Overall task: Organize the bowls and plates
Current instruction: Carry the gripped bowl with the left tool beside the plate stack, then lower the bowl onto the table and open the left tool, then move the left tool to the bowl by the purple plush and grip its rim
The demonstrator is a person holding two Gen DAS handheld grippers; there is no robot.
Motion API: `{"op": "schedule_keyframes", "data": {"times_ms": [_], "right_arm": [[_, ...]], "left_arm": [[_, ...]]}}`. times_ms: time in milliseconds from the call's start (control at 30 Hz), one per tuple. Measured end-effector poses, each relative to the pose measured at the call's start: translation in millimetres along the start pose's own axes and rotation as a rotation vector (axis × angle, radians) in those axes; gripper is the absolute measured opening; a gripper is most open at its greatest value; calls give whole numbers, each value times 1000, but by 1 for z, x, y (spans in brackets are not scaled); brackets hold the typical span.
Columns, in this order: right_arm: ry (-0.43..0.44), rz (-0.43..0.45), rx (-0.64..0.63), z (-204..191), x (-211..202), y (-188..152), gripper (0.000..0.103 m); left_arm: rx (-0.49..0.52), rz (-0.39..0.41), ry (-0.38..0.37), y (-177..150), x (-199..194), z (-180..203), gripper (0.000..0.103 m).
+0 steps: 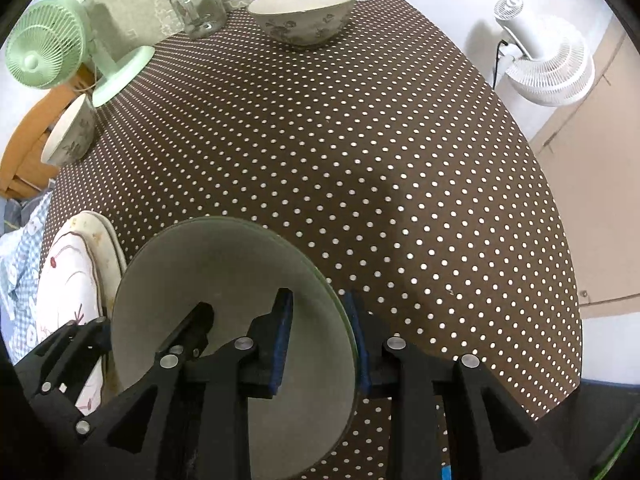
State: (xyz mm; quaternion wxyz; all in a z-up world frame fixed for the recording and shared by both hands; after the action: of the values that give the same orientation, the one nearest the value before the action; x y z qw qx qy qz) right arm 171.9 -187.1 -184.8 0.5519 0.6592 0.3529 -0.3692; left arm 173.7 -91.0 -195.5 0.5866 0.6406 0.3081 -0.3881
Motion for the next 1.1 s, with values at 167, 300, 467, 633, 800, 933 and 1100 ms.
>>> {"op": "schedule_keyframes", "data": {"times_ms": [167, 300, 467, 633, 800, 933, 1100], "right_arm": [[-11, 44, -15, 2, -13, 6, 68], [-8, 63, -14, 3, -23, 12, 74], [-2, 102, -23, 1, -42, 18, 80], [5, 150, -17, 0, -64, 27, 80], [16, 199, -19, 0, -84, 46, 80], [32, 239, -29, 1, -94, 68, 80], [30, 287, -80, 8, -94, 99, 80]], "left_arm": [[9, 24, -26, 7, -10, -1, 72], [7, 48, -17, 14, -21, -5, 78], [9, 85, -18, 19, -36, -8, 80], [19, 123, -31, 31, -52, -4, 80], [22, 172, -20, 50, -70, -2, 80], [10, 211, 1, 68, -78, 0, 80], [-25, 239, 39, 93, -73, 5, 80]]}}
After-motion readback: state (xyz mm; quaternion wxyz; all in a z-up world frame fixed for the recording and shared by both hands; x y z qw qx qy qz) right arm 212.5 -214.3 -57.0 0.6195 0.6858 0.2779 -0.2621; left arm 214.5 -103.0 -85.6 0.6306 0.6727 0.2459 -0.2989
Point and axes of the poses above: each gripper's, at about its wrist camera, not at the fingertips, and x roughly the way its jaws point, z to its right, y to its top, the point moved 4 cm from there along x, roughly the way its jaws point, and after that the axes turned 12 degrees about z, right-handed, at the moved point
